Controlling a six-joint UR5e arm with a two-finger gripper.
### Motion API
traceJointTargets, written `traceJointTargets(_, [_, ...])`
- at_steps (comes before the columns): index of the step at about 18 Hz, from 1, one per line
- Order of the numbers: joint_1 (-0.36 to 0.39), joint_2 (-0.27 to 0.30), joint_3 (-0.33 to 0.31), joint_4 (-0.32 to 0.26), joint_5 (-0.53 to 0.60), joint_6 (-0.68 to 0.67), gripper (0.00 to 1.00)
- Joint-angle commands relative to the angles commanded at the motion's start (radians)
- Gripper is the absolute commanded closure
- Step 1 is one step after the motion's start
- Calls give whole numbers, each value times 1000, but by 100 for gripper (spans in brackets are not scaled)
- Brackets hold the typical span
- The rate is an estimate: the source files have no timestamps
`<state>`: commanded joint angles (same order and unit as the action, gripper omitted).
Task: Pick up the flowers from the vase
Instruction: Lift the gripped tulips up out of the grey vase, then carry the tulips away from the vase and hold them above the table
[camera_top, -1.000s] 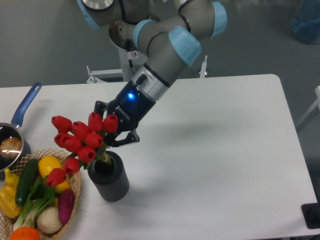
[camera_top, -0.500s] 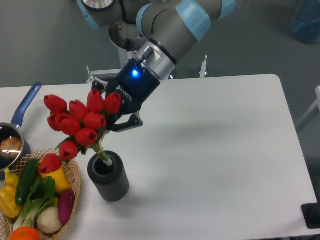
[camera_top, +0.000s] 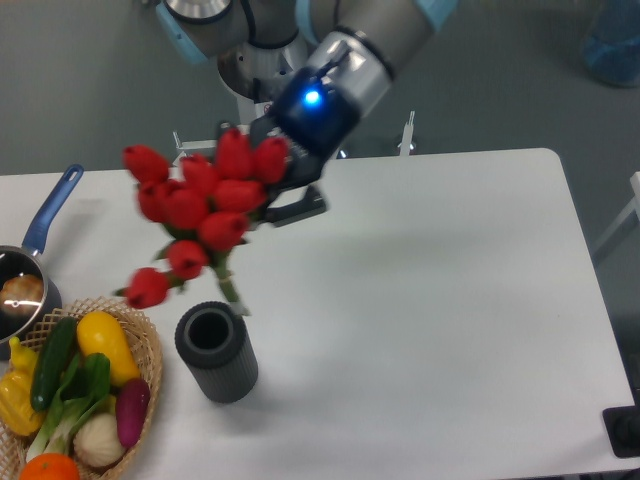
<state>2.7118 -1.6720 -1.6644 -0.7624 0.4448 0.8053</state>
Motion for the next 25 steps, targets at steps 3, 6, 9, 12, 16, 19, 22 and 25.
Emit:
traceJointTargets(3, [66, -9, 2, 3, 58, 11, 100])
traceJointTargets(6, [89, -38, 2, 5, 158, 44, 100])
traceJointTargets(9, [108, -60, -11, 3, 334, 150, 100])
traceJointTargets(12, [97, -61, -47, 2, 540, 189, 100])
traceJointTargets(16, [95, -95, -66, -14, 652, 190, 94])
traceJointTargets(19, [37, -176, -22, -17, 823, 190, 96])
traceJointTargets(22, [-24, -241, 35, -23, 972, 227, 94])
traceJointTargets(25, [-49, -264, 54, -38, 1034, 230, 92])
